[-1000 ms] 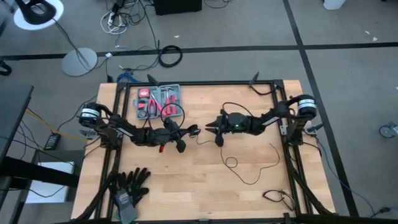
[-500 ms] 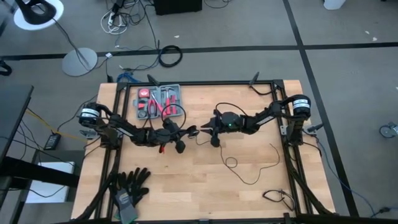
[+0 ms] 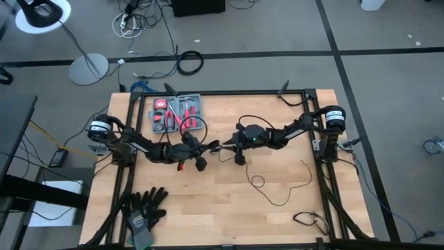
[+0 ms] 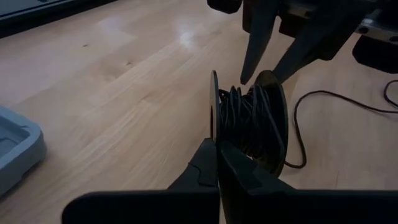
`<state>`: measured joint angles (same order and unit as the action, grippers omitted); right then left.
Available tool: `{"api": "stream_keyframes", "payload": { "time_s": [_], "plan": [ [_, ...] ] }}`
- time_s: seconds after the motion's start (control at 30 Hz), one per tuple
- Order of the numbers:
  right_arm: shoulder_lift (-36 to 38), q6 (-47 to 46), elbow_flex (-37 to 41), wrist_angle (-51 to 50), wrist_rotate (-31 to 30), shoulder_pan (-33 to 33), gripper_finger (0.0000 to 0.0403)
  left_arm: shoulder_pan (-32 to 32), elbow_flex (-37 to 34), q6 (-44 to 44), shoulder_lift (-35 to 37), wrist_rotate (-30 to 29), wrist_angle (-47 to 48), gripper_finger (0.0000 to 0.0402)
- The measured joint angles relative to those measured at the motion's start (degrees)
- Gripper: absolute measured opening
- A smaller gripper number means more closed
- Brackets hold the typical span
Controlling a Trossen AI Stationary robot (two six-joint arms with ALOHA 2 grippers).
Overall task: Coil cords
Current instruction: Coil the black wire onto the spool
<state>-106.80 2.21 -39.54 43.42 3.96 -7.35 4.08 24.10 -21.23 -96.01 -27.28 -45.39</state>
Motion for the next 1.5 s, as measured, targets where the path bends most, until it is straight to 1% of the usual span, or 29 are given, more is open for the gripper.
{"api": "stream_keyframes", "payload": {
  "time_s": [0.2,0.33,0.43,0.67,1.1,1.23,1.37,1.5],
  "plan": [
    [0.0,1.4,-1.6,-1.3,0.4,0.0,0.0076,0.0,0.0,0.0,0.0,0.4,-0.2,0.0],
    [0.0,1.4,-1.7,-1.9,1.8,-0.1,0.007,0.0,0.0,0.0,0.0,0.4,-0.4,0.0],
    [0.0,1.4,-1.7,-1.9,2.7,-0.1,0.0055,0.0,0.0,0.0,0.0,0.5,-0.7,0.0],
    [0.0,1.5,-1.7,-2.1,4.9,-0.1,0.0008,0.0,0.0,0.1,0.0,0.8,-1.5,0.0],
    [0.0,2.5,-1.7,-2.8,4.9,-0.3,0.0001,0.0,0.1,-0.4,0.0,0.6,-1.5,0.001],
    [0.0,2.6,-1.7,-3.2,5.0,-0.3,0.0001,-0.2,0.1,-1.9,0.0,1.8,-1.4,0.0027],
    [0.0,2.5,-1.6,-3.6,4.9,-0.3,0.0001,-0.9,0.2,-3.7,0.0,3.3,0.7,0.0059],
    [0.0,2.5,-1.6,-3.8,4.9,-0.3,0.0,-1.9,0.2,-3.8,0.0,6.5,0.8,0.009]
  ]
}}
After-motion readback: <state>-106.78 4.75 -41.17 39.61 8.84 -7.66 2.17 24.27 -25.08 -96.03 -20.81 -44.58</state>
